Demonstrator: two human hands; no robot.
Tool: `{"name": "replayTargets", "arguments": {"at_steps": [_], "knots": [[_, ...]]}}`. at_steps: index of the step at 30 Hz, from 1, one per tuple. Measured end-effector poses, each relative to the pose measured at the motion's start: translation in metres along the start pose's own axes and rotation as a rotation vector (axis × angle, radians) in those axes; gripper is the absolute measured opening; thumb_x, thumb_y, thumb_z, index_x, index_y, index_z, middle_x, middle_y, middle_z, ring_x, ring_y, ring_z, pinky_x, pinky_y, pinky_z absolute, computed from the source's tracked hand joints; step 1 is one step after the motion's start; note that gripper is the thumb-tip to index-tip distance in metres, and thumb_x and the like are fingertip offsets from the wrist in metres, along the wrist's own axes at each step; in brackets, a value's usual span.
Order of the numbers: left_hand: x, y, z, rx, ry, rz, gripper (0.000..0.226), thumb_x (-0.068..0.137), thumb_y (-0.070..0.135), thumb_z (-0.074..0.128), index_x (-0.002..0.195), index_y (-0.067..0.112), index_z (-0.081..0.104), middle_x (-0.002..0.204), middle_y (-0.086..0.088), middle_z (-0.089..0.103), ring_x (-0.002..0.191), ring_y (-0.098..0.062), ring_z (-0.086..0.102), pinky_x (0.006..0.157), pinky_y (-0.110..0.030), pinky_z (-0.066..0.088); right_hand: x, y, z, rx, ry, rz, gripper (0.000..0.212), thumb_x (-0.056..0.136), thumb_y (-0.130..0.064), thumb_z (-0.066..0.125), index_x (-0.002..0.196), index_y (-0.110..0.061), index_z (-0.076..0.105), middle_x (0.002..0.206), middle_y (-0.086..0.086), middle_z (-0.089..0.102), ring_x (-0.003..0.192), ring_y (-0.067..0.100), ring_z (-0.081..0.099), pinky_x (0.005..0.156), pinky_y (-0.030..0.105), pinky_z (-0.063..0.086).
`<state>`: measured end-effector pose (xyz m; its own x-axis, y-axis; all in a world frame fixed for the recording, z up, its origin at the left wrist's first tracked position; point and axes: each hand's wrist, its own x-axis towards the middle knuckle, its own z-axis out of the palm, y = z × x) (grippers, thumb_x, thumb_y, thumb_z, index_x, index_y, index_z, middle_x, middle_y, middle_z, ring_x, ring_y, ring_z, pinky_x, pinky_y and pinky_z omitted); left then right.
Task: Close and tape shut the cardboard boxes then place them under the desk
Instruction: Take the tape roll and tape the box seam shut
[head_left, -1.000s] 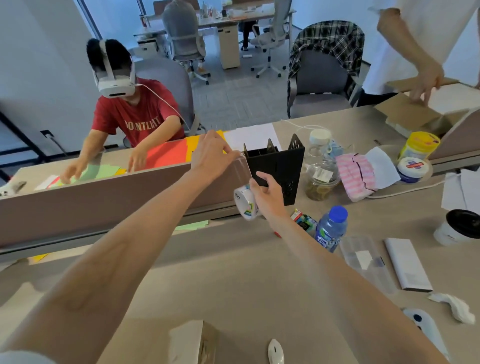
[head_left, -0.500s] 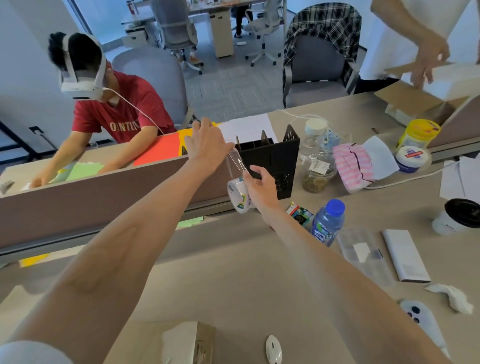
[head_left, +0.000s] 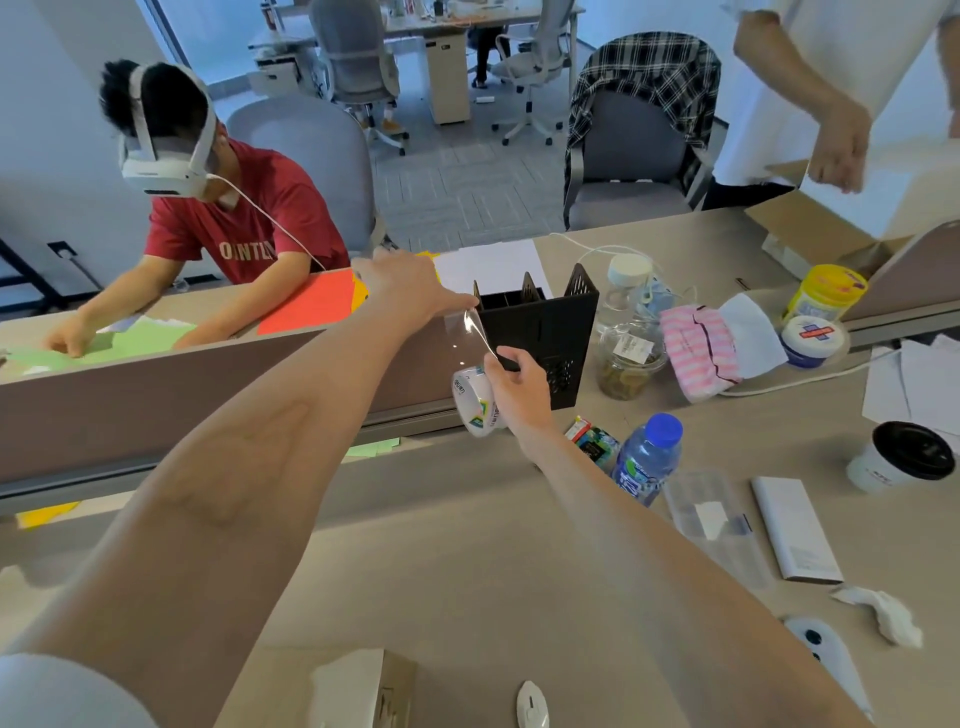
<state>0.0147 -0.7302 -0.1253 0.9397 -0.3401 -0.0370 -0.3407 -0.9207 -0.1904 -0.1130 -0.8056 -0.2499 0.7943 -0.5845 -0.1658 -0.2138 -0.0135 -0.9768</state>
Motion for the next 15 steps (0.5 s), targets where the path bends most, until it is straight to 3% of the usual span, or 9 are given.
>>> {"name": "replayTargets", "arguments": {"at_steps": [5,9,11,15], "knots": [[-0.004,-0.011,0.018,-0.260,-0.046,-0.024,0.098,0.069,0.087,0.043,0.132,0.013,0.051,0.141,-0.014,0.046,0.133,-0.036,0.035,0.100,-0.050,0.035,0.002,0.004,0.000,-0.004,0.028,0.040,0.039,0.097,-0.036,0.056,0.131,-0.015,0.054,0.095,-0.003,0.064,0.077,0.001,0.061,0.053,0.008,0.044],[-0.010,-0.021,0.018,-0.380,-0.051,-0.085,0.105,0.072,0.084,0.048,0.145,0.009,0.033,0.151,-0.015,0.033,0.139,-0.036,0.026,0.105,-0.051,0.030,0.003,0.007,0.001,0.026,0.079,0.106,0.039,0.094,-0.043,0.058,0.124,-0.017,0.059,0.110,0.005,0.066,0.083,0.009,0.064,0.070,0.024,0.053],[-0.013,-0.027,0.022,-0.418,-0.052,-0.110,0.104,0.074,0.082,0.047,0.146,0.008,0.031,0.152,-0.016,0.031,0.140,-0.036,0.024,0.107,-0.051,0.029,0.003,0.008,0.004,0.019,0.091,0.125,0.040,0.094,-0.043,0.059,0.124,-0.017,0.059,0.111,0.005,0.066,0.084,0.009,0.063,0.073,0.026,0.053],[-0.022,-0.032,0.026,-0.420,-0.026,-0.129,0.091,0.083,0.073,0.046,0.144,0.007,0.032,0.151,-0.016,0.030,0.140,-0.035,0.023,0.106,-0.049,0.029,-0.004,0.004,0.005,-0.015,0.046,0.174,0.047,0.092,-0.044,0.060,0.129,-0.015,0.057,0.119,0.005,0.063,0.108,0.020,0.060,0.085,0.028,0.046]]}}
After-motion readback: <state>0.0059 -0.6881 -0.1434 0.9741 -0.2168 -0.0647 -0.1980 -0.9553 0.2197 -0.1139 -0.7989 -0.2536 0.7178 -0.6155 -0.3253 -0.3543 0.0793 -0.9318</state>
